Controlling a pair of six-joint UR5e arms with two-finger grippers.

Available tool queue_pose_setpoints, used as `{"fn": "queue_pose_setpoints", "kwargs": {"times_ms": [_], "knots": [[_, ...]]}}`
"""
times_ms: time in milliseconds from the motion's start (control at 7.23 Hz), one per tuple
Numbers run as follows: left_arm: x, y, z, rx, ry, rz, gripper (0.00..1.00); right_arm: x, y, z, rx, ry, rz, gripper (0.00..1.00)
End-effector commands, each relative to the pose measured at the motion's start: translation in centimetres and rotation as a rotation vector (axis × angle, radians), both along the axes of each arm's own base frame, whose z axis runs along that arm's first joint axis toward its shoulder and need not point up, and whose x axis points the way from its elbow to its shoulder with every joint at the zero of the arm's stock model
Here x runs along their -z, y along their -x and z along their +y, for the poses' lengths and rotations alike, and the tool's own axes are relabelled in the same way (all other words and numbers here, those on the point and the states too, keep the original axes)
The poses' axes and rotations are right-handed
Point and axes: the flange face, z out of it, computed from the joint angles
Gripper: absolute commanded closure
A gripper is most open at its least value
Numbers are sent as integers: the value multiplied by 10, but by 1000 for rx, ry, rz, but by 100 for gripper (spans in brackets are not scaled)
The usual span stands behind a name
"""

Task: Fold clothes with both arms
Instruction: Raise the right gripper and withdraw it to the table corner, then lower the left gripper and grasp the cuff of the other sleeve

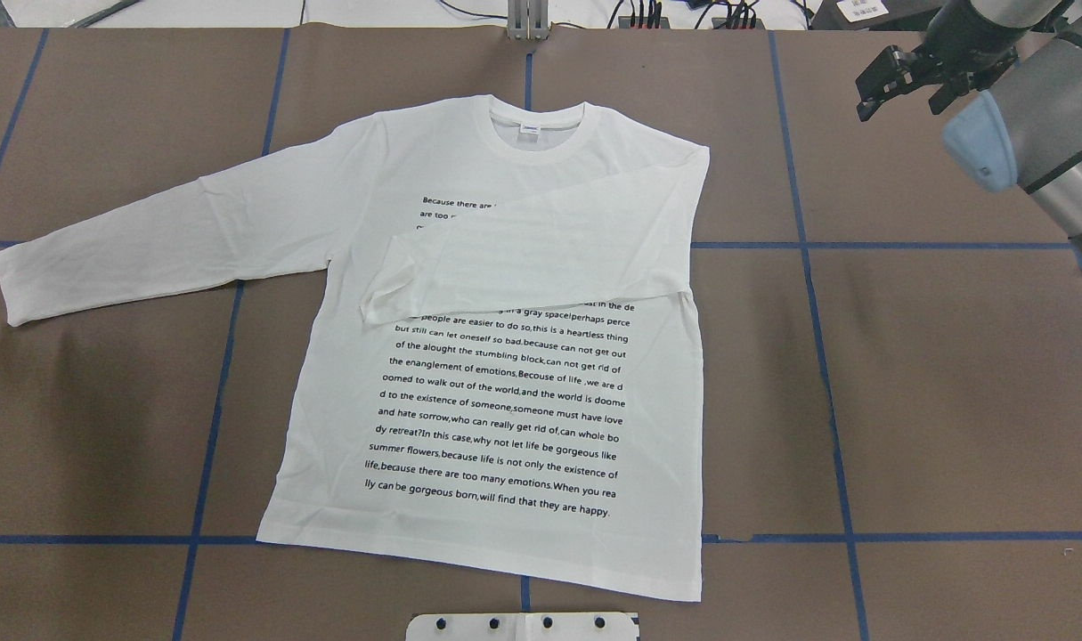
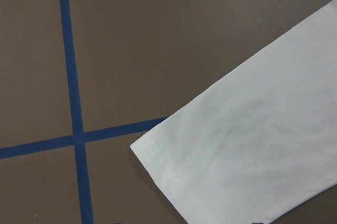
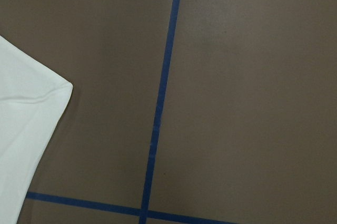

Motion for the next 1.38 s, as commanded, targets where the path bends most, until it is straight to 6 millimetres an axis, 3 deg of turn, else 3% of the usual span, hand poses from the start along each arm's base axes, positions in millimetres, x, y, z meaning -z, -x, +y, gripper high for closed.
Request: {"fn": "queue_pose_setpoints", "kwargs": {"times_ms": [0, 276, 1244], "knots": [[-3, -18, 5, -25, -4, -15, 15, -7, -5, 5, 0, 0, 5, 1], [-3, -33, 9, -52, -7, -21, 21, -9, -5, 6, 0, 1, 5, 1], [-5, -52, 9, -66, -21, -46, 28, -16, -6, 9, 1, 12, 8, 1]]}}
